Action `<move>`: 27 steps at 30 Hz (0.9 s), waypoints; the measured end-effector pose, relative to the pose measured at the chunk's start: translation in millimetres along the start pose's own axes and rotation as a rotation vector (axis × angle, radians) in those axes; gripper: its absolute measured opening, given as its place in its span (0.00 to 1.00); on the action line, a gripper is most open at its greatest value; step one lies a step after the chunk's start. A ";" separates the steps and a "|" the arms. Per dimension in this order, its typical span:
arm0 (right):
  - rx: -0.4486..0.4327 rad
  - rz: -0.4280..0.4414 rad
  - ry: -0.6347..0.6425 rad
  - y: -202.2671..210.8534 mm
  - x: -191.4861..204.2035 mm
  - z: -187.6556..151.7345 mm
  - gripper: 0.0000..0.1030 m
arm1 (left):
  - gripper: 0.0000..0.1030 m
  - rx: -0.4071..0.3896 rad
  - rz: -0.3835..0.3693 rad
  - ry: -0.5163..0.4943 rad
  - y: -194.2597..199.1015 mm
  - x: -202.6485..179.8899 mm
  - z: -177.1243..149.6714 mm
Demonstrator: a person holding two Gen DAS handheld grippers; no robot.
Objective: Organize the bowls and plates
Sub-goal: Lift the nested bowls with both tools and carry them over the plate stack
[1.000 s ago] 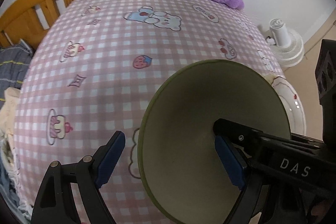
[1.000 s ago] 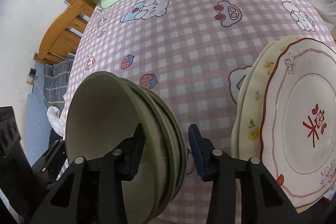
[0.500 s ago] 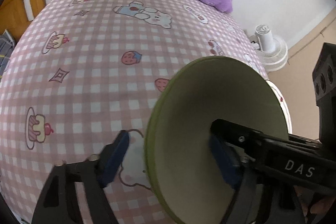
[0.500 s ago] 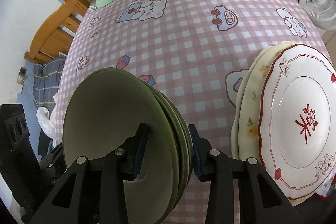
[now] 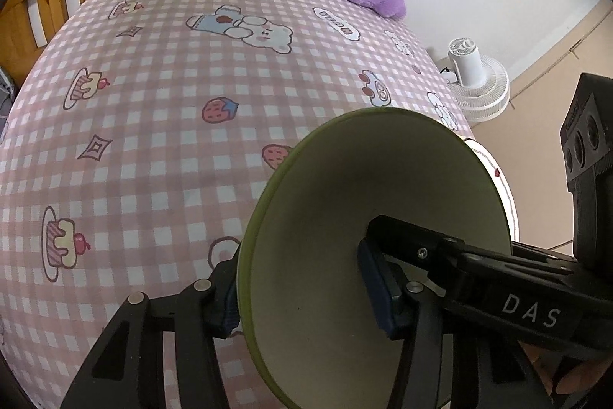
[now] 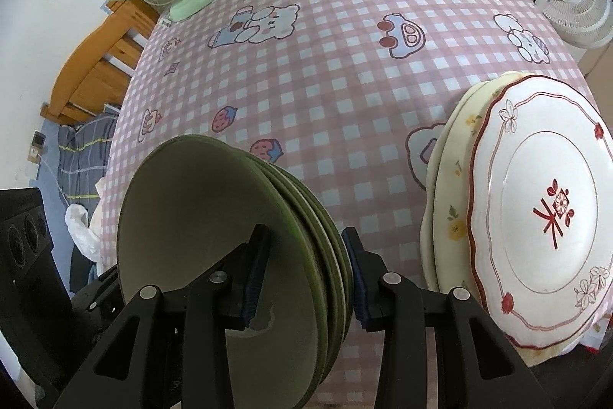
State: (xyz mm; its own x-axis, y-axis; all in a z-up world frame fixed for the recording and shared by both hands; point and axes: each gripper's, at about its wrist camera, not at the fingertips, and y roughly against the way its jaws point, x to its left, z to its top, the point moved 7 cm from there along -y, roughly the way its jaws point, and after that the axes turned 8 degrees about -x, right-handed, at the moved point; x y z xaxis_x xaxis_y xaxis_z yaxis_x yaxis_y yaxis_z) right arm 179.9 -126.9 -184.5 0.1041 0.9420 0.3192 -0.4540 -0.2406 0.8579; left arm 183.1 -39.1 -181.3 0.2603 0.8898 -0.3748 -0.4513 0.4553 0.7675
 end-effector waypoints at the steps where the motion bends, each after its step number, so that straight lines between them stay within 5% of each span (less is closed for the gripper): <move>1: -0.006 0.000 -0.005 2.5 0.0 -0.1 0.40 | 0.52 -0.004 -0.001 -0.006 2.2 -0.8 0.6; 18: -0.079 0.012 -0.053 48.6 14.8 3.1 0.40 | 0.52 -0.043 0.002 -0.052 38.1 -23.6 12.7; 27: -0.103 0.074 -0.020 63.4 9.8 10.1 0.40 | 0.52 -0.092 0.065 -0.042 48.3 -38.5 16.2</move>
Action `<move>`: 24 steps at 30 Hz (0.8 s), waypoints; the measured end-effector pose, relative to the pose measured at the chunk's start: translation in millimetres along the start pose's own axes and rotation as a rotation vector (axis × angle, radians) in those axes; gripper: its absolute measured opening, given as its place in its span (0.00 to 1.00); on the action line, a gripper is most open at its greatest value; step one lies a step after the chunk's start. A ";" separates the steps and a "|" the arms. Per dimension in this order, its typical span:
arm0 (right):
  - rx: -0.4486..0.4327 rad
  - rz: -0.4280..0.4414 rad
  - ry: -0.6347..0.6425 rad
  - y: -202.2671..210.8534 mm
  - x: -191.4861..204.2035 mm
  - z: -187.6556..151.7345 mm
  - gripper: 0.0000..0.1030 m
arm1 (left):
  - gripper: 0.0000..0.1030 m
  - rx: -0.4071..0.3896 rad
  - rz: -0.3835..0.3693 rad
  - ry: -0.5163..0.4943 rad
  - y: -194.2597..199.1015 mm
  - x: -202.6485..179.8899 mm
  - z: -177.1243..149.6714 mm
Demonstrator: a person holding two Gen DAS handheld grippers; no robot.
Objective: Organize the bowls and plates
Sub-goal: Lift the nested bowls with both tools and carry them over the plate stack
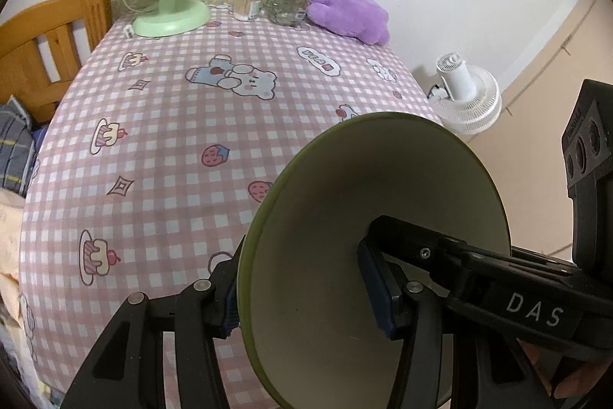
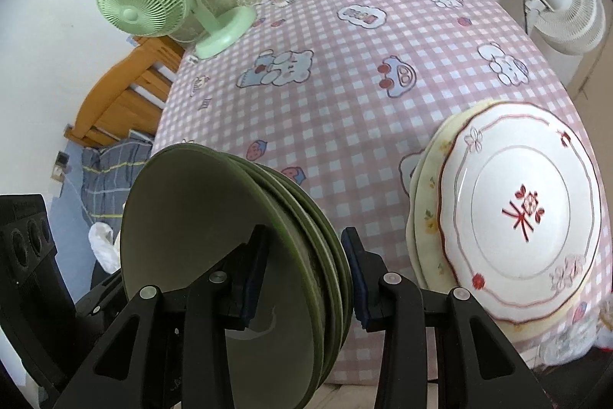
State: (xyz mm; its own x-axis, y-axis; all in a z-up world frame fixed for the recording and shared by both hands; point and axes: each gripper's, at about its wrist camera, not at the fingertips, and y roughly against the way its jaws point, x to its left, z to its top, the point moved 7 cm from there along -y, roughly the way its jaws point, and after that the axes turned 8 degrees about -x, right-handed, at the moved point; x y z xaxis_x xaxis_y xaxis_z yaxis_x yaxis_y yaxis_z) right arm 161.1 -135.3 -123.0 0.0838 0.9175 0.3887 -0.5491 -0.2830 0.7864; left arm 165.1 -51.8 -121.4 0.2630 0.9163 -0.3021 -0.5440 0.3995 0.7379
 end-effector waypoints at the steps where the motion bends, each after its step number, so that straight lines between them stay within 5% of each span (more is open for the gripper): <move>1: 0.004 0.011 0.010 0.9 -0.7 0.8 0.40 | 0.52 -0.007 0.012 0.004 1.1 -2.3 0.3; 24: 0.017 0.055 0.113 48.9 -74.6 31.5 0.40 | 0.52 -0.067 0.061 0.087 -18.4 -95.5 4.8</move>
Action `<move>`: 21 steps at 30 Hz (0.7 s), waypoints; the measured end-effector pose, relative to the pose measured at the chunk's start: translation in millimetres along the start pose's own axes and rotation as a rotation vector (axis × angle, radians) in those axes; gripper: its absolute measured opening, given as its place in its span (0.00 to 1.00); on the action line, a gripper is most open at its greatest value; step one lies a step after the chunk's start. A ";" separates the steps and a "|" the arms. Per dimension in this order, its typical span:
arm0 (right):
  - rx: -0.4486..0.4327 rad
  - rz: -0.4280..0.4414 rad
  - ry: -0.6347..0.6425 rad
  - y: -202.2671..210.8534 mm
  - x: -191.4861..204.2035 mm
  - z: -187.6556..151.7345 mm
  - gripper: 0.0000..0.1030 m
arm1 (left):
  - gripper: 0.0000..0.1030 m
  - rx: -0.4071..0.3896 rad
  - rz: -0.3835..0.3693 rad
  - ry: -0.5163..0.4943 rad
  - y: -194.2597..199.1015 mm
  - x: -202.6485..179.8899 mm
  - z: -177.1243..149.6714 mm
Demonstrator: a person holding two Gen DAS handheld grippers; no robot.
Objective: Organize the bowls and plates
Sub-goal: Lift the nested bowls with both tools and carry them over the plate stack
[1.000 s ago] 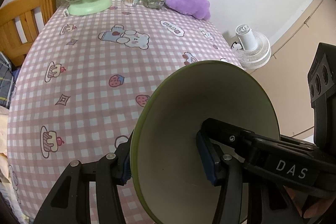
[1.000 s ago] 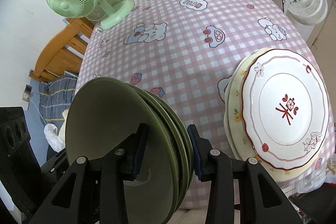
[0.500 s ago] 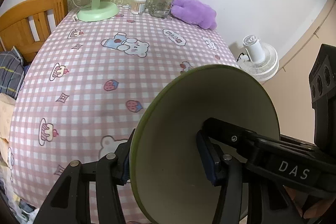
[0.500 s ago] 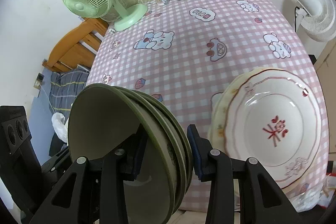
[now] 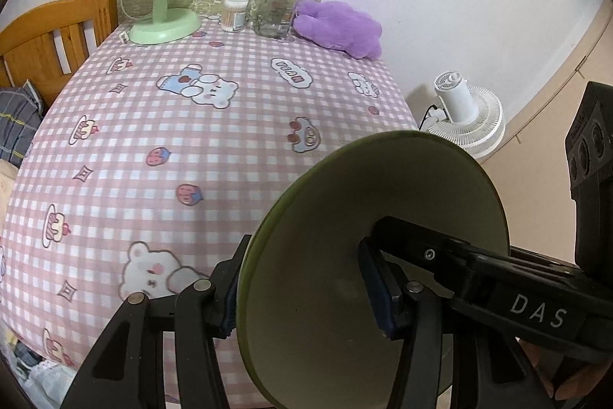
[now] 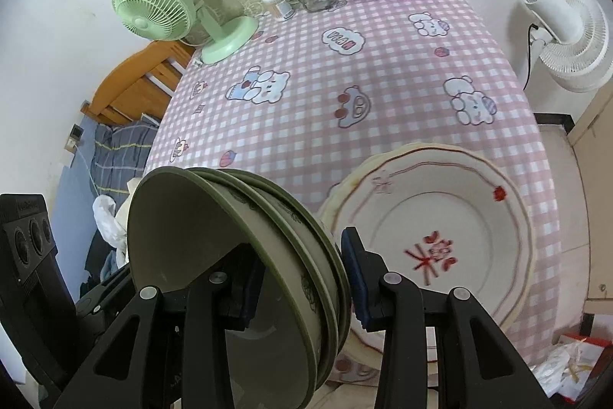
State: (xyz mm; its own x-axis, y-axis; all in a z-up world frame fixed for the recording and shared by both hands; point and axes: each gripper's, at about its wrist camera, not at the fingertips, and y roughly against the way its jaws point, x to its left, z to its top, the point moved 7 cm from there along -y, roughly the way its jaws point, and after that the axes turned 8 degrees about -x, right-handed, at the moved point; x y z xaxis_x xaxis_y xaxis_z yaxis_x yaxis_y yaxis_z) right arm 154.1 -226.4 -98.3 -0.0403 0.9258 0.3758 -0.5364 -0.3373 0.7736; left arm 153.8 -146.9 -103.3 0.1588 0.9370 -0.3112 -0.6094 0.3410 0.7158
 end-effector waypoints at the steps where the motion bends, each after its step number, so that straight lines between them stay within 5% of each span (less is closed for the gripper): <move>1: 0.001 -0.001 0.001 1.8 -4.4 0.6 0.40 | 0.52 -0.001 0.001 0.002 -1.9 -4.7 -0.6; 21: 0.083 -0.046 0.036 4.9 -87.3 8.7 0.40 | 0.52 0.040 0.001 0.084 -57.0 -64.1 -24.1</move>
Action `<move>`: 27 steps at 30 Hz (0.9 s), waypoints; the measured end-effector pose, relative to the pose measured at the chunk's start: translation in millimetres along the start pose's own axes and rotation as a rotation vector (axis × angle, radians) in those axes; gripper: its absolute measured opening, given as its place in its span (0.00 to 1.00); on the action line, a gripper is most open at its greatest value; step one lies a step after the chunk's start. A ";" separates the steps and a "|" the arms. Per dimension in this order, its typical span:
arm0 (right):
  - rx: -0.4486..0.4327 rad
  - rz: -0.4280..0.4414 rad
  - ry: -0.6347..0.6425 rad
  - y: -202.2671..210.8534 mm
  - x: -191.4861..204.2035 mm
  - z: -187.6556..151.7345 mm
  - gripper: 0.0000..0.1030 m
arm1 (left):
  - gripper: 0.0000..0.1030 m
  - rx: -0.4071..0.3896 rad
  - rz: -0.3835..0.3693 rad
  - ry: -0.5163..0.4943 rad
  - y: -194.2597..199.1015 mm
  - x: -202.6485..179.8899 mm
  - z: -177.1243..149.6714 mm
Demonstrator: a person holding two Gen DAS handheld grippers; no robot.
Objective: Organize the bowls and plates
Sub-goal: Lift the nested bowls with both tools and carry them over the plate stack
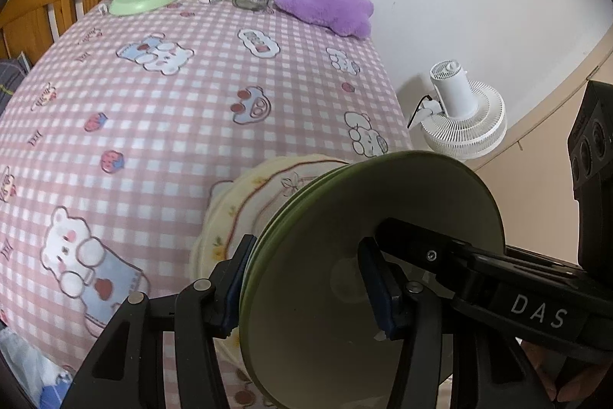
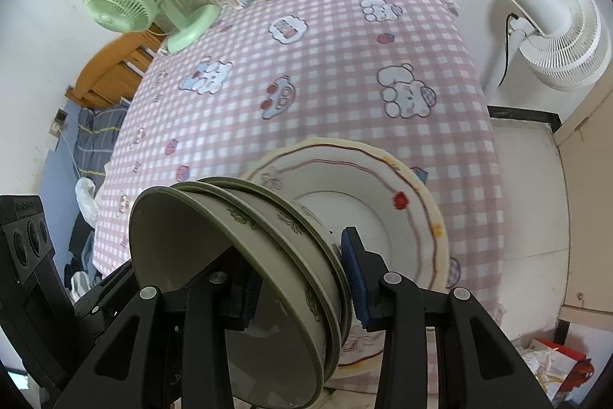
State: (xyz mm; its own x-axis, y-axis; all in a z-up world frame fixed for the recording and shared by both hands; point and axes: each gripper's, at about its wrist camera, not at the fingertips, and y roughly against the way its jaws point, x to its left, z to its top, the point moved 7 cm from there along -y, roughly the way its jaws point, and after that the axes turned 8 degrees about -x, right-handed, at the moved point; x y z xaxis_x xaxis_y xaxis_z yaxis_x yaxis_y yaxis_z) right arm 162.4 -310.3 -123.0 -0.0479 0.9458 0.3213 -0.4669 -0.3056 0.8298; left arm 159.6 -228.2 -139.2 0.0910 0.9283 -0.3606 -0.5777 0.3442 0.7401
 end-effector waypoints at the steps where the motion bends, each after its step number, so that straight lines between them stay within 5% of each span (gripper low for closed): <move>1: 0.006 -0.002 0.001 -1.4 -3.6 -0.2 0.40 | 0.52 0.004 0.000 0.004 -2.5 -0.6 -1.4; 27: 0.004 -0.057 -0.041 -18.8 -35.0 21.2 0.40 | 0.51 0.062 0.030 -0.033 -36.9 -18.7 11.5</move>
State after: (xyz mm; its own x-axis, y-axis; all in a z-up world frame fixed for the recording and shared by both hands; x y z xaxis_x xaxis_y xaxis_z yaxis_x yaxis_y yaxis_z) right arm 191.5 -340.0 -140.2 0.0152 0.9564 0.2916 -0.4643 -0.2516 0.8492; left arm 188.6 -256.6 -153.2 0.1018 0.9421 -0.3194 -0.5296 0.3231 0.7843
